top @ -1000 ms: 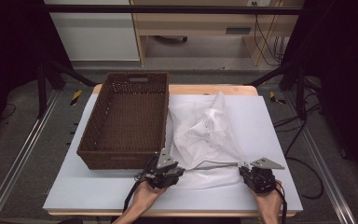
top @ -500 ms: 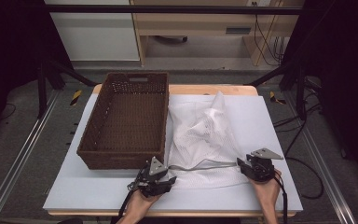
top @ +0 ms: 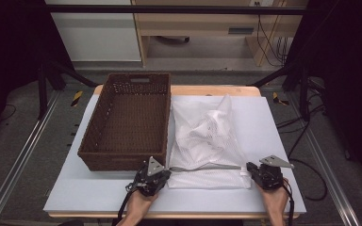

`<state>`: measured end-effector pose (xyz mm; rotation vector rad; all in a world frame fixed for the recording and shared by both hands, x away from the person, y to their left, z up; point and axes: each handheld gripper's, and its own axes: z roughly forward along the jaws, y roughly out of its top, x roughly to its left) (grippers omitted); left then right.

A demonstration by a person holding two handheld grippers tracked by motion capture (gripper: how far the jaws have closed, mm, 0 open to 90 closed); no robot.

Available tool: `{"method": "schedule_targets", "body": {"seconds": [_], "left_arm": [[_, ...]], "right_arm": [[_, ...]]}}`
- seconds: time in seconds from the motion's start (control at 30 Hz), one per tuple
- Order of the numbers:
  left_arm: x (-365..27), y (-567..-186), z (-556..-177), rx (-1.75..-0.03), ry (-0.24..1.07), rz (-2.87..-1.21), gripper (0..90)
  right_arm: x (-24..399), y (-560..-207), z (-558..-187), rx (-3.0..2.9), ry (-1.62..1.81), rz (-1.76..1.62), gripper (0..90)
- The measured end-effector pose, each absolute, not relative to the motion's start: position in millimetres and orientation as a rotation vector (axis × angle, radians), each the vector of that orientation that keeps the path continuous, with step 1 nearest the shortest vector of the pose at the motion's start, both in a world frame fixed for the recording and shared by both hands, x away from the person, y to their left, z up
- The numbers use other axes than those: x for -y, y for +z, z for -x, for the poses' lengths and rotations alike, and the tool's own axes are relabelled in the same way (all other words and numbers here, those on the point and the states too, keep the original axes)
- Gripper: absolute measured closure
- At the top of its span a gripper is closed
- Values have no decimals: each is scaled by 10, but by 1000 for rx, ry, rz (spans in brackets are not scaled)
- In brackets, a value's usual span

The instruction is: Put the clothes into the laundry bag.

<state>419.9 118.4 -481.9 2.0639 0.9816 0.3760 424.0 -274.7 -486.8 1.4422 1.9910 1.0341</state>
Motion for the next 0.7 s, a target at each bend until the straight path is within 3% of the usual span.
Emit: {"method": "schedule_targets", "body": {"seconds": [0.07, 0.1, 0.13, 0.2, 0.23, 0.27, 0.4, 0.7], "left_arm": [[-1233, -4768, -4171, -941, 408, -2039, 826], [-1233, -4768, -4171, -941, 408, -2039, 762], [-1246, -4740, -4156, -936, 433, -2042, 762], [-1330, -4656, -4126, -911, 418, -2009, 598], [-1330, -4656, -4126, -911, 418, -2009, 575], [-1386, -4608, -4113, -907, 395, -1987, 533], [-1470, -4564, -4089, -906, 376, -1976, 433], [-1756, -4536, -4048, -911, 377, -1967, 307]], "right_arm": [[2731, -4856, -4237, -1994, 1025, -1419, 722], [2731, -4856, -4237, -1994, 1025, -1419, 722], [2732, -4851, -4236, -1984, 1019, -1401, 620], [2775, -4797, -4232, -1957, 1086, -1392, 426], [2775, -4797, -4232, -1957, 1086, -1392, 426], [2811, -4752, -4220, -1908, 1128, -1362, 333], [2881, -4653, -4215, -1874, 1173, -1352, 239], [3007, -4565, -4202, -1847, 1194, -1370, 168]]}}
